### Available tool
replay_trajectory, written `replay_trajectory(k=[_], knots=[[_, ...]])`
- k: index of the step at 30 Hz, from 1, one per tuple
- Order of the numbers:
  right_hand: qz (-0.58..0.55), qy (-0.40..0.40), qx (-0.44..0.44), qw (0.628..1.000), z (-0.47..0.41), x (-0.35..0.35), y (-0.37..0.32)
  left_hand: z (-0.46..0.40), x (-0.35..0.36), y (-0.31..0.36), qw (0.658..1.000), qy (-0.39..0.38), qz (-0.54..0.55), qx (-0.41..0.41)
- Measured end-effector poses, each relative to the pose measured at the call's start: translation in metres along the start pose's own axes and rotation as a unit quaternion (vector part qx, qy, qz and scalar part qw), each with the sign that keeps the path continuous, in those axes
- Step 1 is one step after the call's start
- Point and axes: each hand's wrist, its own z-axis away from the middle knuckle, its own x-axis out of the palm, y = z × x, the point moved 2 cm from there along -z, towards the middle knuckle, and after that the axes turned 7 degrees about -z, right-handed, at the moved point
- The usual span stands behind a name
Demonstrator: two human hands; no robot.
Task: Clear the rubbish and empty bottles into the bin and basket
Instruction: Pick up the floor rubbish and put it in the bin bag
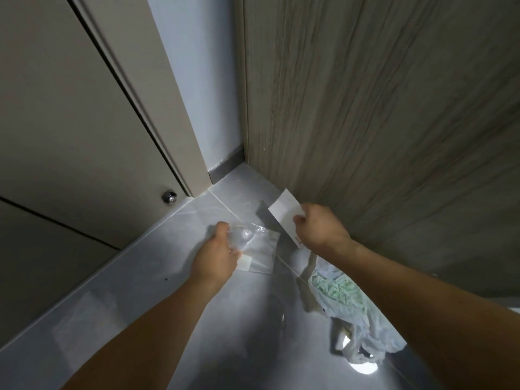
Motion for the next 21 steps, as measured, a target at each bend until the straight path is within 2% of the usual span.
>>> replay_trajectory(k=[4, 9, 12, 15, 18, 21], knots=[[-0.023, 0.010, 0.008, 1.000, 0.018, -0.015, 0.002, 0.005, -0.006, -0.003, 0.999, 0.031, -0.027, 0.014], [-0.029, 0.013, 0.006, 0.999, 0.041, -0.033, -0.001, 0.008, -0.035, -0.010, 0.999, 0.035, 0.037, 0.011], [-0.030, 0.003, 0.007, 1.000, 0.059, -0.048, -0.006, 0.018, -0.061, 0.006, 0.991, 0.009, 0.137, -0.005], [-0.024, -0.007, 0.010, 1.000, 0.081, -0.073, -0.010, 0.030, -0.084, 0.033, 0.985, -0.025, 0.168, 0.034], [-0.055, -0.056, 0.037, 0.996, 0.109, -0.105, -0.007, 0.050, -0.105, 0.065, 0.969, -0.061, 0.229, 0.067], [-0.046, -0.094, 0.059, 0.993, 0.145, -0.144, 0.009, 0.073, -0.122, 0.105, 0.946, -0.139, 0.281, 0.087]])
